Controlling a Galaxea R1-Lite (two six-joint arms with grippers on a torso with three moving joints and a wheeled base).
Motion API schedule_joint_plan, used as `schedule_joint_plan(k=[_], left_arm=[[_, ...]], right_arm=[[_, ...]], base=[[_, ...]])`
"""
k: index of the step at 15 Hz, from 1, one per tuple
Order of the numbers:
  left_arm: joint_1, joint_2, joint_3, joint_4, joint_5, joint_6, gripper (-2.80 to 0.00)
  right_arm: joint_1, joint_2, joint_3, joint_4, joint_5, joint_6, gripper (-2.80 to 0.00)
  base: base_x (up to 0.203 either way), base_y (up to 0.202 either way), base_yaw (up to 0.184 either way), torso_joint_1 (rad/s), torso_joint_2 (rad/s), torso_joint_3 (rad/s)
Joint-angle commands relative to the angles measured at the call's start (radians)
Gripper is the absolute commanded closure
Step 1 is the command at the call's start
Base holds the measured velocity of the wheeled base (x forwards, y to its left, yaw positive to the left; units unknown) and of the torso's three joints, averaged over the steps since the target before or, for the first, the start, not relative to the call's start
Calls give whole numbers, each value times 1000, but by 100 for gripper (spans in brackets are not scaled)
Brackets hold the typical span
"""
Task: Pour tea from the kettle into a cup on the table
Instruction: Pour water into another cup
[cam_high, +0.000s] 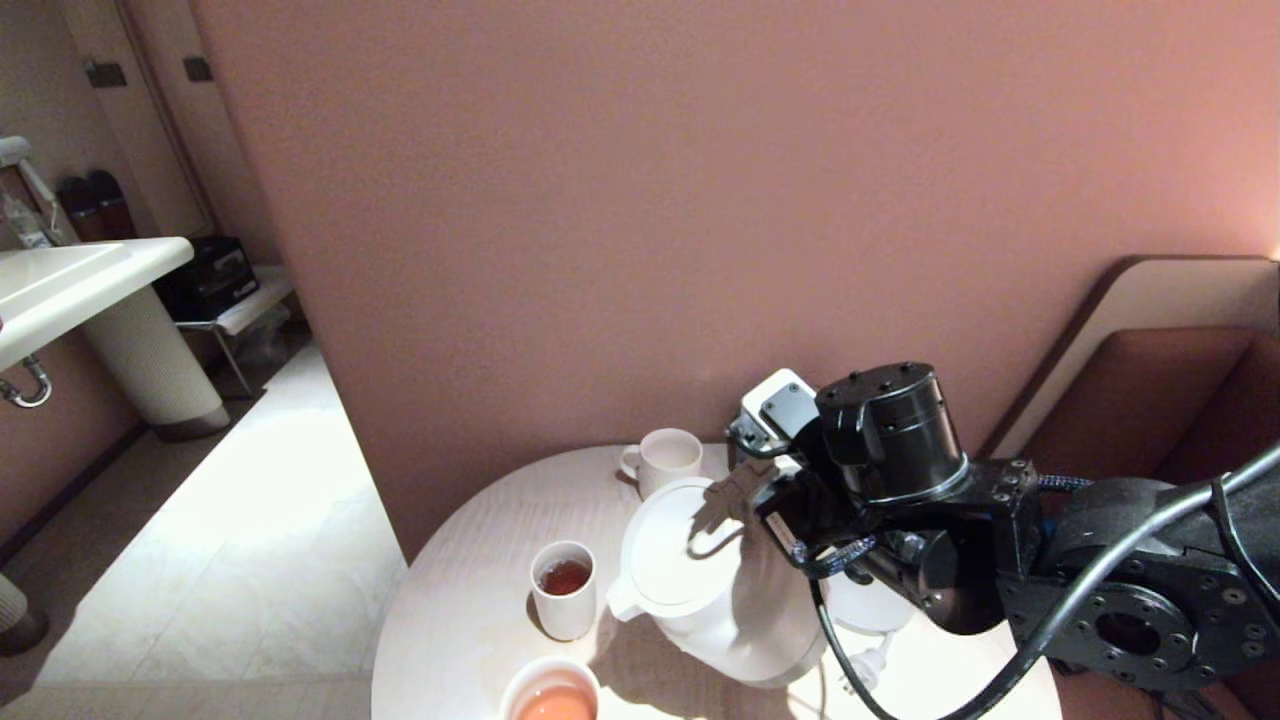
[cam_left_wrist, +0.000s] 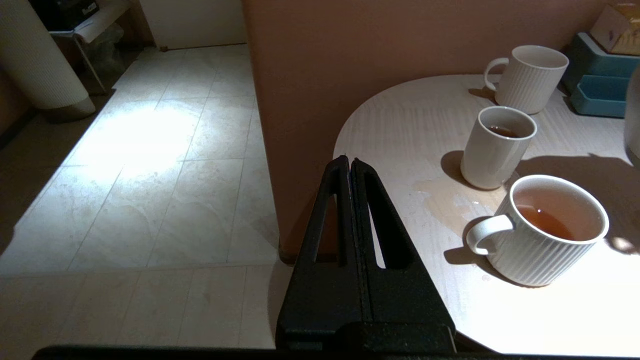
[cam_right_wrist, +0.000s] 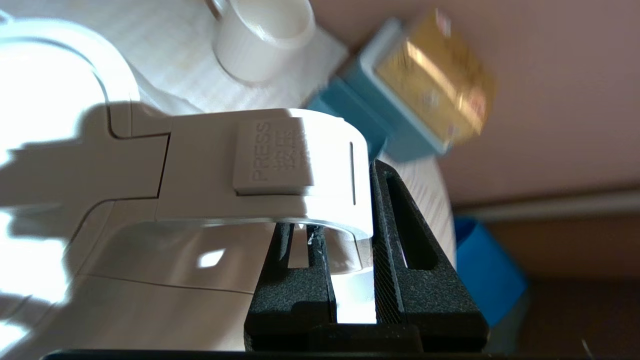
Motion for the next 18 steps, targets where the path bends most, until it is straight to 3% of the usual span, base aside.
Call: schedule_joint_plan(k=[1,5,13,18], left_arm=[[0,1,0,1,0,0,0],[-1,1,0,-1,0,0,0],[0,1,0,1,0,0,0],[0,1,0,1,0,0,0]], right_arm=[[27,14,-15,-1,-11,-23,0],[80,63,-51,6,-54,-44,0],[126,77,-142,189,-67,-89,0],[149,116,-187,196,-77,-126,0]], base=[[0,0,0,0,0,0],[0,0,0,0,0,0],[0,0,0,0,0,0],[0,0,0,0,0,0]])
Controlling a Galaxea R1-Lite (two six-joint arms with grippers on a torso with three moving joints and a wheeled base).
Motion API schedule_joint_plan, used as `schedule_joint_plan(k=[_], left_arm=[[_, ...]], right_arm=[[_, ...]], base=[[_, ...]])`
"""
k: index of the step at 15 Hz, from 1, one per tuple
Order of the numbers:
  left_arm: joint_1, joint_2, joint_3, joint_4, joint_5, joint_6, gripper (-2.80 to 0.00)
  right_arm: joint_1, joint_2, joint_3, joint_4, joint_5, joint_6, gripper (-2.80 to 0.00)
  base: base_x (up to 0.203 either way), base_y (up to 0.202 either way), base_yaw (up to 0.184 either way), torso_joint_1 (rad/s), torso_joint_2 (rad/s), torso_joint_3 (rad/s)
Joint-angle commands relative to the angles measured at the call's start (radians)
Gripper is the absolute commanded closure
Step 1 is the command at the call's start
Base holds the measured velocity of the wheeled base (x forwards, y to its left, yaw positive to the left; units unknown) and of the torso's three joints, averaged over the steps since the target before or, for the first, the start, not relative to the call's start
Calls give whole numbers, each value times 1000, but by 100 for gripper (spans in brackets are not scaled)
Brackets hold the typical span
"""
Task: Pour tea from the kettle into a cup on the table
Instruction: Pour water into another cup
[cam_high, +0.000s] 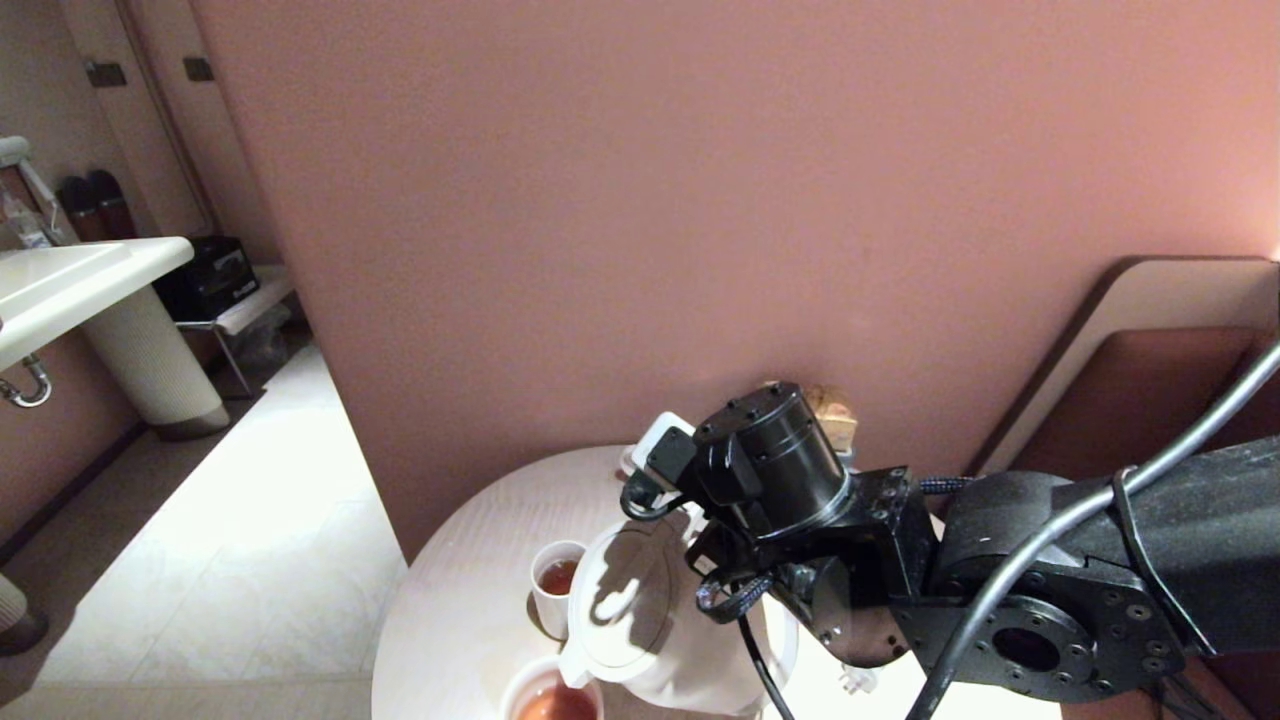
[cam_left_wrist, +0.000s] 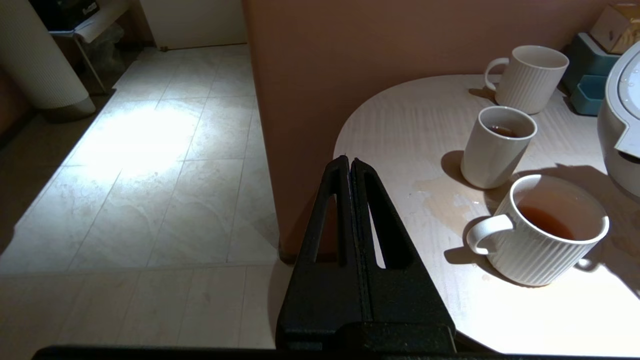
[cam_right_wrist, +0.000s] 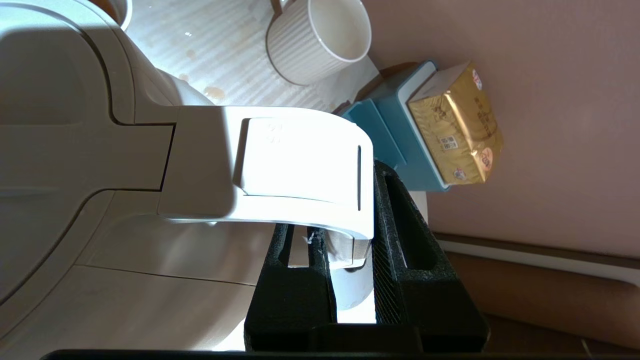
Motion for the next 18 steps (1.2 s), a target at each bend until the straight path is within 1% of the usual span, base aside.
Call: schedule_joint_plan(k=[1,2,5,7,12,14,16,18], left_arm=[[0,1,0,-1,0,0,0],[0,0,0,0,0,0,0],[0,1,0,0,0,0,0],[0,1,0,1,0,0,0],[0,1,0,0,0,0,0],[0,1,0,1,0,0,0],[0,0,0,-1,0,0,0],[0,1,0,1,0,0,0]], right_arm=[[8,23,-14,1,-3,-4,0],[13,31,-19,1,-5,-5,0],[21,34,-24,2,-8,-53,0],[27,46,-31,3,-9,-70,0],[42,48,-89,113,-19,-72,0],[43,53,-115,147,-21,-89,0],[43,64,-130,148,-23,-115,0],[44,82,-145,149,-25,-124,0]], base=[[0,0,0,0,0,0],[0,0,0,0,0,0],[0,0,0,0,0,0],[0,0,0,0,0,0],[0,0,0,0,0,0],[0,0,0,0,0,0],[0,0,0,0,0,0],[0,0,0,0,0,0]])
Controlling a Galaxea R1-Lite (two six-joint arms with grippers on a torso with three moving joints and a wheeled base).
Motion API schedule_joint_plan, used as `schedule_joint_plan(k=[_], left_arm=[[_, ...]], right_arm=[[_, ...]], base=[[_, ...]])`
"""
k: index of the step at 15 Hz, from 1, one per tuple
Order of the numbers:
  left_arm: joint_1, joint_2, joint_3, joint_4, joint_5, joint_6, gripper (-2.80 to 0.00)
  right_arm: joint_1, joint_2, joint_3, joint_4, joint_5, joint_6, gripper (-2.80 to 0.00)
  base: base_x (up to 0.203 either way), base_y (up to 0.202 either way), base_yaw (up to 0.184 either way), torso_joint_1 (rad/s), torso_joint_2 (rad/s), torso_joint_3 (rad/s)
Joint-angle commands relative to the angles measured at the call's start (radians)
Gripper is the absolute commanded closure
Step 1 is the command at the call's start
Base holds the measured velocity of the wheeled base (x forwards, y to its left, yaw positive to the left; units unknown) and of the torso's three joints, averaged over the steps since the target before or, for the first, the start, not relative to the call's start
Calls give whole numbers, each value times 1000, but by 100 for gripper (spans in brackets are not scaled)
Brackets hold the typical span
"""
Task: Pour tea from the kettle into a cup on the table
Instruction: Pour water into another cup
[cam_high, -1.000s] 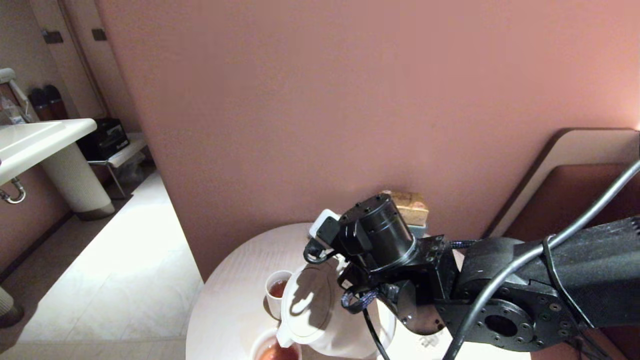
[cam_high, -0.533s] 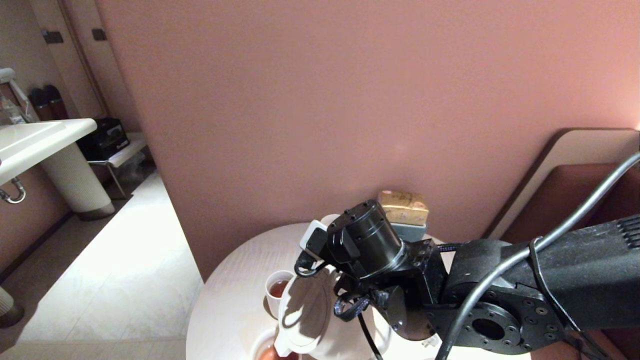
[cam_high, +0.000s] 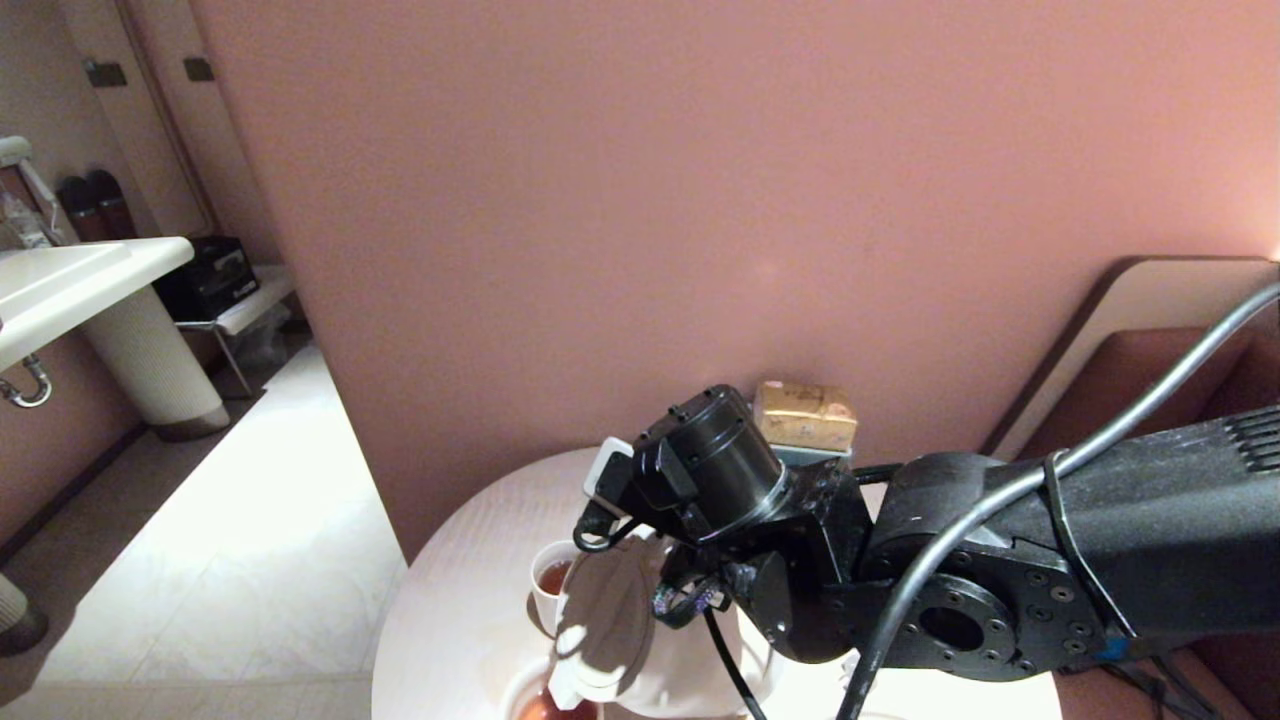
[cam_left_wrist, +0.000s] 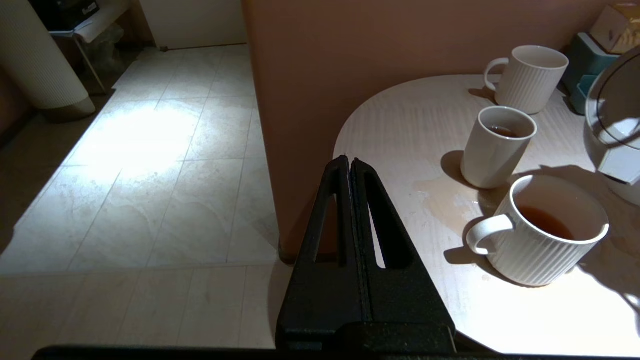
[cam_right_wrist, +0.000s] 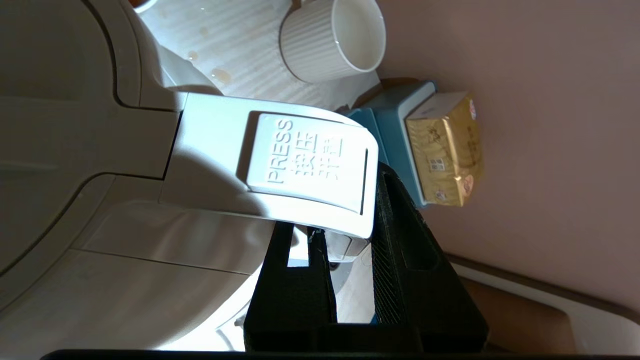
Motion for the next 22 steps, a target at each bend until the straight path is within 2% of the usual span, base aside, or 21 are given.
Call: schedule_joint_plan(k=[1,6,14,16,19,22], left_arm=[[0,1,0,1,0,0,0],[0,1,0,-1,0,0,0],[0,1,0,-1,0,0,0],[0,1,0,1,0,0,0],[0,1,0,0,0,0,0],[0,1,0,-1,0,0,0]], right_arm=[[4,21,-9,0,-6,-6,0],[6,38,-30,1,-16,-83,0],[7,60,-55,5,-17,-147,0],[13,73,-76,12,-17,-149,0],[24,74,-121,97,-22,-149,0],[34,81,-130,107,-31,-149,0]], base=[[0,0,0,0,0,0],[0,0,0,0,0,0],[0,0,0,0,0,0],[0,0,0,0,0,0],[0,0,0,0,0,0],[0,0,0,0,0,0]])
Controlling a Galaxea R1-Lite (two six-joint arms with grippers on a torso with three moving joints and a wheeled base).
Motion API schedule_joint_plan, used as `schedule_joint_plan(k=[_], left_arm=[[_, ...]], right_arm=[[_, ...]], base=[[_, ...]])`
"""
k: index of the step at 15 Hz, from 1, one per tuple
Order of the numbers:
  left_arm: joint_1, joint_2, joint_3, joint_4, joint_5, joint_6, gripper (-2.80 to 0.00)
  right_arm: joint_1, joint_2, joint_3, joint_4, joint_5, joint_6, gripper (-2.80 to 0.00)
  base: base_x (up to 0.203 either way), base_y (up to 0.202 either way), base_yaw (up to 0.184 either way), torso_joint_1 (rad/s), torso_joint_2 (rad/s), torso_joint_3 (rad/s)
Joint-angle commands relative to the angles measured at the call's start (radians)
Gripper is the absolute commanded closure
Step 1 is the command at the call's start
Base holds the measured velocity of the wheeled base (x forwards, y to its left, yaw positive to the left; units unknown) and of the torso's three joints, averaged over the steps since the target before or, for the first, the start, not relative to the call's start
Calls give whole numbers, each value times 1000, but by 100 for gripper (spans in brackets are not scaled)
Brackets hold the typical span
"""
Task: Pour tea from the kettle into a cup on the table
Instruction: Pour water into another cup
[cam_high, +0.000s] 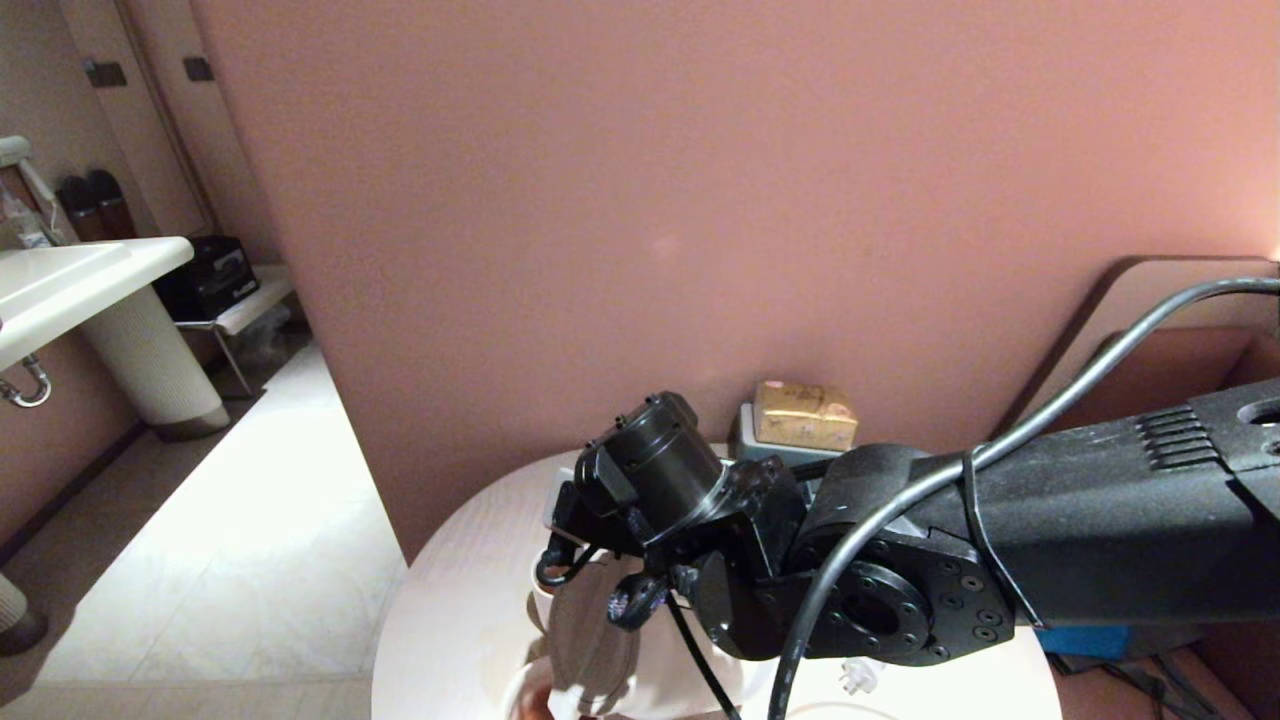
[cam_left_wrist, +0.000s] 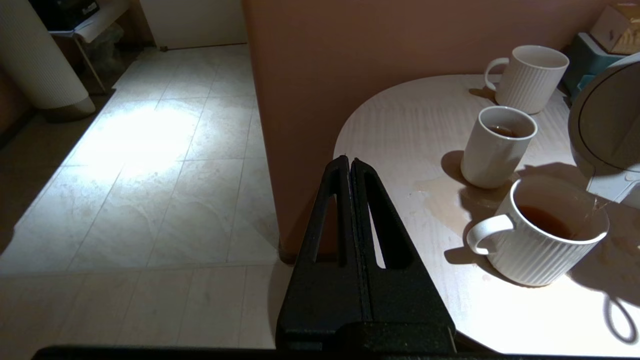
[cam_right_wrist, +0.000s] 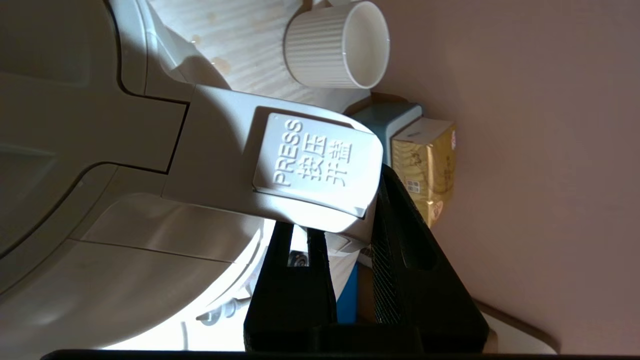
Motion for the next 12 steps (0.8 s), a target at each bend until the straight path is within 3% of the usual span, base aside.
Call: schedule_joint_plan(k=[1,12], left_arm=[[0,1,0,1,0,-1,0],[0,1,0,1,0,-1,0]], right_arm=[[6,6,-3,1,-5,-5,0],[10,14,-4,3,-20,-62,0]], base=[[0,0,0,0,0,0],[0,0,0,0,0,0]])
